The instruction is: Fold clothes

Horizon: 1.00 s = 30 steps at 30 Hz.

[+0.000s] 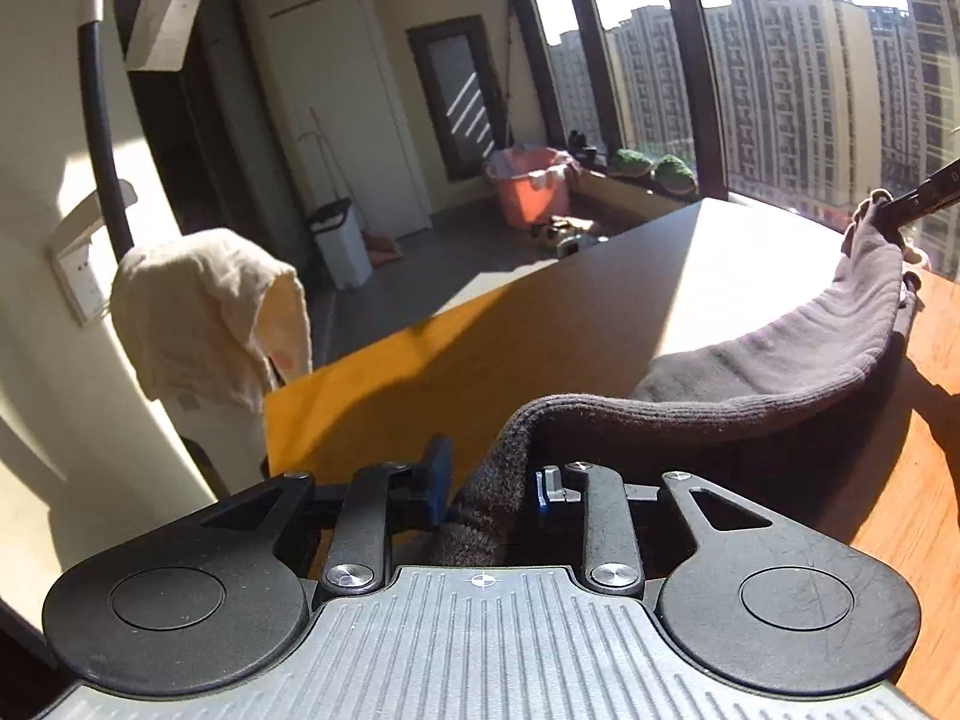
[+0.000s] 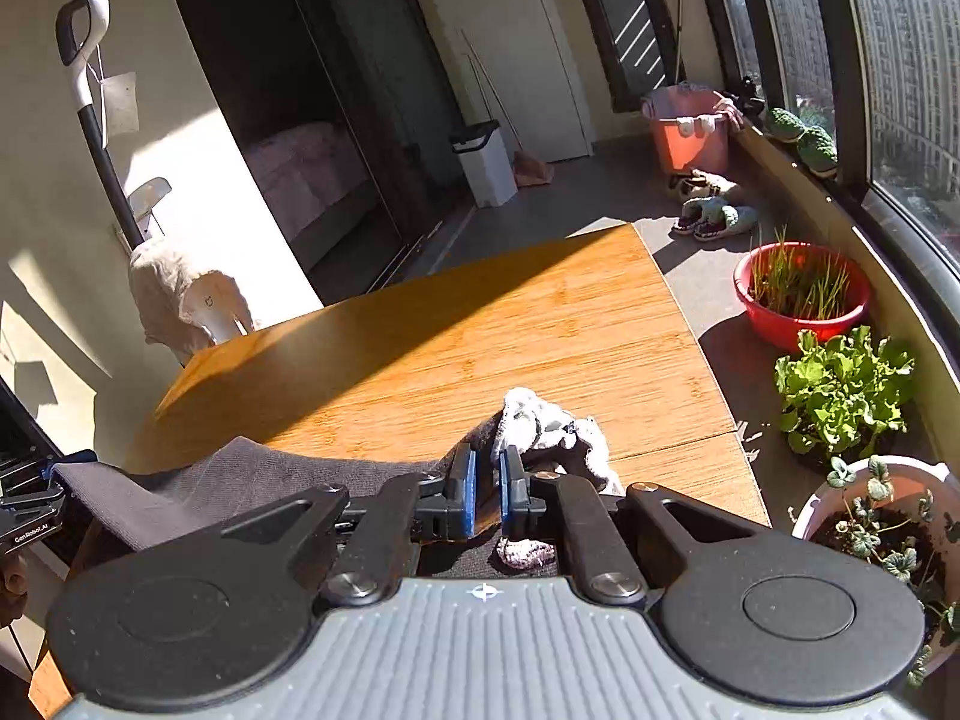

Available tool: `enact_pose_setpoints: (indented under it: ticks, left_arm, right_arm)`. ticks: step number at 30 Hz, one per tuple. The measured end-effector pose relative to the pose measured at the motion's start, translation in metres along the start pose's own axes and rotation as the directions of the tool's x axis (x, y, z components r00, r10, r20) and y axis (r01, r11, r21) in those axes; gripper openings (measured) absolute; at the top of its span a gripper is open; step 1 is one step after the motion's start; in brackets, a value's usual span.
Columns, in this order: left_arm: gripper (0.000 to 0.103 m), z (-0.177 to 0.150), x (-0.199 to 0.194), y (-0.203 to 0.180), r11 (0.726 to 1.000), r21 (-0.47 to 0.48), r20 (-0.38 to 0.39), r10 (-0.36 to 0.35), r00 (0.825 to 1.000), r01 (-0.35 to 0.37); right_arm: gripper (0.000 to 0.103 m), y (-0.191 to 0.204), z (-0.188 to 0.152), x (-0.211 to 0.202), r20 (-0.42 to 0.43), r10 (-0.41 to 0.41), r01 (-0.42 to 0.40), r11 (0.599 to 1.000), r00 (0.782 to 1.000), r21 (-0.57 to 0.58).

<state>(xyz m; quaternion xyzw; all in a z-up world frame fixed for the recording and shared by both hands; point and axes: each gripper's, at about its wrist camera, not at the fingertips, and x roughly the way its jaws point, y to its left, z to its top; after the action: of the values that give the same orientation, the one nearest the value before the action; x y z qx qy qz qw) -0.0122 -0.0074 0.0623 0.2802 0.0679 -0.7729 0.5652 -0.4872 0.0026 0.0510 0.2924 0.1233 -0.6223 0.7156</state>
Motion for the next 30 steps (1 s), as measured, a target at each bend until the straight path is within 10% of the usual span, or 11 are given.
enact_pose_setpoints:
  ticks: [5, 8, 11, 14, 19, 30]
  left_arm:
    - [0.06, 0.024, 0.043, 0.05, 0.949, -0.291, -0.081, 0.105, 0.991, -0.124]
    - [0.088, 0.013, 0.025, 0.042, 0.937, -0.347, -0.081, -0.003, 0.997, -0.025]
    - [0.092, -0.014, 0.006, 0.011, 0.915, -0.379, -0.127, -0.197, 0.972, 0.136]
    - [0.092, -0.039, 0.01, -0.017, 0.909, -0.377, -0.218, -0.273, 0.937, 0.177]
    - [0.095, -0.036, 0.034, -0.03, 0.911, -0.35, -0.197, -0.3, 0.934, 0.218]
    - [0.098, 0.01, 0.14, -0.053, 0.977, -0.171, -0.199, -0.16, 0.967, 0.127]
  right_arm:
    - [0.015, 0.003, 0.043, 0.03, 0.086, -0.121, 0.123, 0.992, 0.989, -0.016]
    - [0.043, 0.009, 0.028, 0.019, 0.074, -0.082, 0.085, 0.996, 0.994, -0.033]
    - [0.053, 0.022, -0.016, 0.008, -0.03, -0.01, 0.007, 0.994, 1.0, -0.109]
    - [0.053, 0.033, -0.058, 0.011, -0.129, 0.021, -0.038, 0.99, 0.991, -0.137]
    - [0.061, 0.051, -0.081, 0.023, -0.14, -0.026, -0.011, 0.966, 0.99, -0.258]
    - [0.062, 0.04, -0.04, 0.098, -0.086, -0.104, 0.079, 0.965, 0.991, -0.251]
